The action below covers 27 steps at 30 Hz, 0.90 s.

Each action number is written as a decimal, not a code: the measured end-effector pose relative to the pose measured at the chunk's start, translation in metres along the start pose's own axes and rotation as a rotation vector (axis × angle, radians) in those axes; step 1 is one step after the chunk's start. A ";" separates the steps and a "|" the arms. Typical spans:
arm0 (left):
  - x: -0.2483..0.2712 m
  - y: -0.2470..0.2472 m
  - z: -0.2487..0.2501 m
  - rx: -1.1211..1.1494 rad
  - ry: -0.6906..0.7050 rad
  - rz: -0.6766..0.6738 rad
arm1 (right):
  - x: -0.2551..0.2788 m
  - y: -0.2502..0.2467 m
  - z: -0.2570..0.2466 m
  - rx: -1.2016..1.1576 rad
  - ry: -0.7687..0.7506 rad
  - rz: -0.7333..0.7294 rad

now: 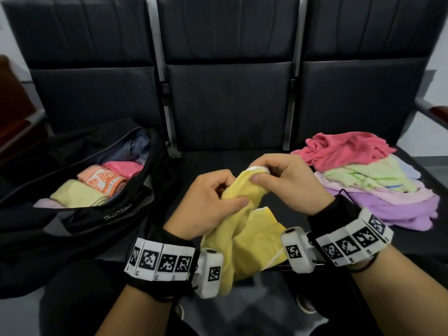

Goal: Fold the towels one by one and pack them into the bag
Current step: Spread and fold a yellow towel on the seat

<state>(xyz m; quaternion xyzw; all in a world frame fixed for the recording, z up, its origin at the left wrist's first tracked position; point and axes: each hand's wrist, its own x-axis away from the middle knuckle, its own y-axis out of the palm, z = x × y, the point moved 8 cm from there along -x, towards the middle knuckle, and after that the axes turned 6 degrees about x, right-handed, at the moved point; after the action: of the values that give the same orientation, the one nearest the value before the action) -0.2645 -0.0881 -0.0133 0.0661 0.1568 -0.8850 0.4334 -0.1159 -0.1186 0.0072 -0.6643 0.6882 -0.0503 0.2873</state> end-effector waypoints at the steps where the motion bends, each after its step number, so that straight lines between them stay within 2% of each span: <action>1: -0.001 0.002 0.005 0.018 0.010 -0.018 | 0.000 -0.002 -0.003 -0.007 -0.014 -0.002; 6: -0.006 -0.001 0.027 0.133 0.072 -0.027 | -0.005 -0.016 -0.013 0.010 -0.062 0.053; 10: -0.011 -0.007 0.031 0.178 0.043 -0.054 | -0.011 -0.030 -0.017 0.043 -0.073 0.079; 16: -0.022 -0.027 0.022 -0.015 0.002 -0.032 | -0.021 -0.058 -0.026 0.132 -0.085 0.210; 21: -0.028 -0.042 0.010 -0.029 -0.056 -0.032 | -0.024 -0.075 -0.029 0.114 -0.091 0.329; 24: -0.030 -0.060 0.011 -0.318 -0.008 0.075 | -0.021 -0.095 -0.024 0.073 -0.082 0.463; 27: -0.024 -0.091 0.017 -0.532 0.039 0.321 | -0.014 -0.121 -0.010 0.013 -0.033 0.647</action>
<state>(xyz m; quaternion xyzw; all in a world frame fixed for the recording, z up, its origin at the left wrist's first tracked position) -0.3212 -0.0233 0.0286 -0.0090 0.3789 -0.7317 0.5665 -0.0139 -0.1220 0.0746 -0.4101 0.8585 0.0499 0.3038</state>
